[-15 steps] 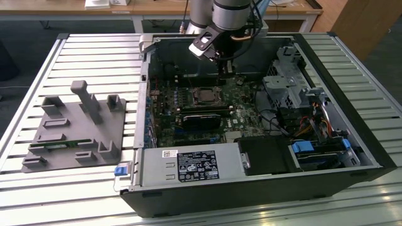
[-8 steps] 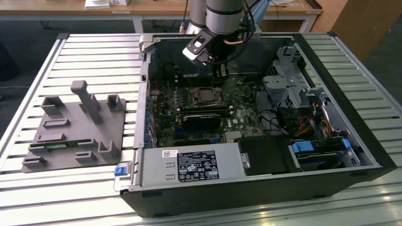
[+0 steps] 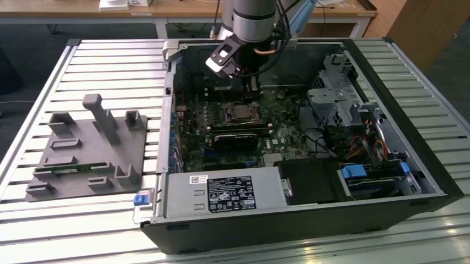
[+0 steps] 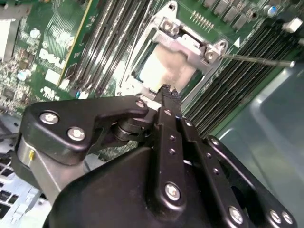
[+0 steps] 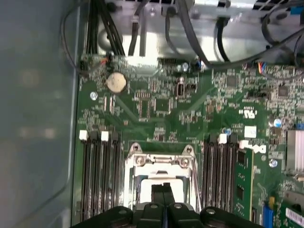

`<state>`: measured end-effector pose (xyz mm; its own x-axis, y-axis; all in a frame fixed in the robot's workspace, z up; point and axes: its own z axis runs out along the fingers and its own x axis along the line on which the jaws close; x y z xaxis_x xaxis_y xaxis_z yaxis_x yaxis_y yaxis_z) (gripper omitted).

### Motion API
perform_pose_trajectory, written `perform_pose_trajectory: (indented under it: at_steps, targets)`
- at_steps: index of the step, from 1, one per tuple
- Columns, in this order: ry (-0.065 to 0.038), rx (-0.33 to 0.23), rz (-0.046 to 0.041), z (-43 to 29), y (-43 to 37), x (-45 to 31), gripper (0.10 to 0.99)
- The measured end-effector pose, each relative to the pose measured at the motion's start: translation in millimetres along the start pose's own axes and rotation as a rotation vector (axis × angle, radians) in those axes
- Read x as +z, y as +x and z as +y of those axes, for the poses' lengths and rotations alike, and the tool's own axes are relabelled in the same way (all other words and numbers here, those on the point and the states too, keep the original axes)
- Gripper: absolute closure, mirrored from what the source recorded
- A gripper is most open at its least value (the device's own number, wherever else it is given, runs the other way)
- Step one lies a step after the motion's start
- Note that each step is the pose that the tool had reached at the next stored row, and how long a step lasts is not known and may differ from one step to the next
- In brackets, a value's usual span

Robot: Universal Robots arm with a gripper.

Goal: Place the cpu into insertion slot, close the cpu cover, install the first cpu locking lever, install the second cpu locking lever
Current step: 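Close the cpu cover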

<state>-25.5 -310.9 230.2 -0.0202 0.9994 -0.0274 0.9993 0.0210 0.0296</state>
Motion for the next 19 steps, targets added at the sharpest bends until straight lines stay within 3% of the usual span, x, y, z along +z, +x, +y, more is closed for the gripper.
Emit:
perform_pose_trajectory:
  at_steps: [7, 13, 19]
  targets:
    - [0.0, -0.001, -0.0001, -17.2, 0.5, 6.9, 0.98]
    - [0.0, -0.001, -0.0001, -22.8, 0.9, 15.6, 0.98]
    - [0.0, -0.001, -0.0001, -28.0, 1.1, 19.7, 0.98]
